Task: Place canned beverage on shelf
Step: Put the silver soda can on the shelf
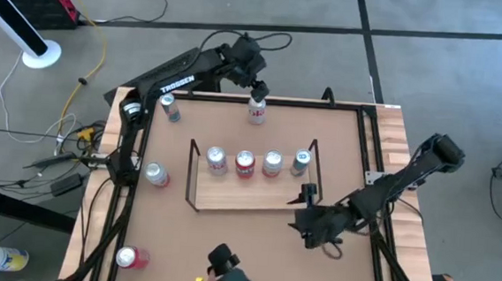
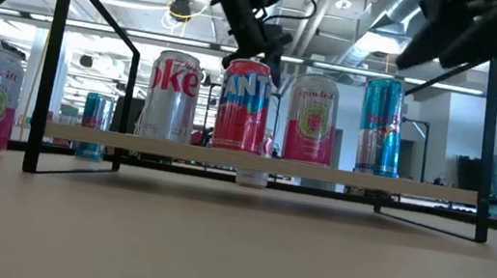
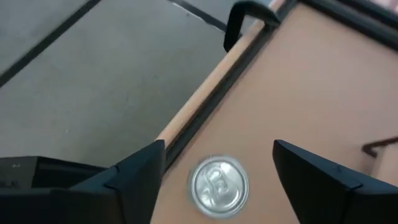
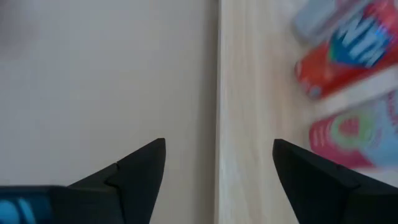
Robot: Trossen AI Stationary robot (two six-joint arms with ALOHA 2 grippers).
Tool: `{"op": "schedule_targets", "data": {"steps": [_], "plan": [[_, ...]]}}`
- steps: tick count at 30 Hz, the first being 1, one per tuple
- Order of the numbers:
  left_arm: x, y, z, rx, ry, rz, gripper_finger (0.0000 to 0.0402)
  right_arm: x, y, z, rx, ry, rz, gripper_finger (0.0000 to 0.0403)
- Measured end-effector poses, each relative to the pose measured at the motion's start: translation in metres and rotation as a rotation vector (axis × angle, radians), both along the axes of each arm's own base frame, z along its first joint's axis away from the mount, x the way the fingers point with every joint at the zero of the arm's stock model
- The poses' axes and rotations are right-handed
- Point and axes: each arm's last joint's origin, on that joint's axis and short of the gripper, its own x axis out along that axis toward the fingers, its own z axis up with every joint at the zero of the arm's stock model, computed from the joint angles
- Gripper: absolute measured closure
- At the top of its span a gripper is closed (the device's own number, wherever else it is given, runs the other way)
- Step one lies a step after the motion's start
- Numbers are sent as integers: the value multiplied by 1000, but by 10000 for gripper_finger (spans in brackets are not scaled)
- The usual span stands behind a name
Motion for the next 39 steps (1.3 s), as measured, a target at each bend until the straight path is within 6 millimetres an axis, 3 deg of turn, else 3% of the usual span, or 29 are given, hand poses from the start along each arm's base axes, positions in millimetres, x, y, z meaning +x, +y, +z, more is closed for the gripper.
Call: {"op": "schedule_targets", "data": {"steps": [5,12,24,32,36,39], "plan": [[6,8,-7,-25,-19,19,80,-11,-8,-5,27,-147,30,119],[3,9,-15,-7,44,28,72,-19,-16,-35,-3,-176,19,127],[8,4,-25,-5,113,-22,72,-19,-18,-32,-3,-191,24,127],[-23,16,22,-68,51,-77,72,-18,-17,-31,11,-202,21,127],[-36,25,14,-194,68,-81,72,-18,-17,-30,26,-208,32,127],[-32,27,6,-197,98,-81,72,-18,-16,-30,26,-207,37,127]]}}
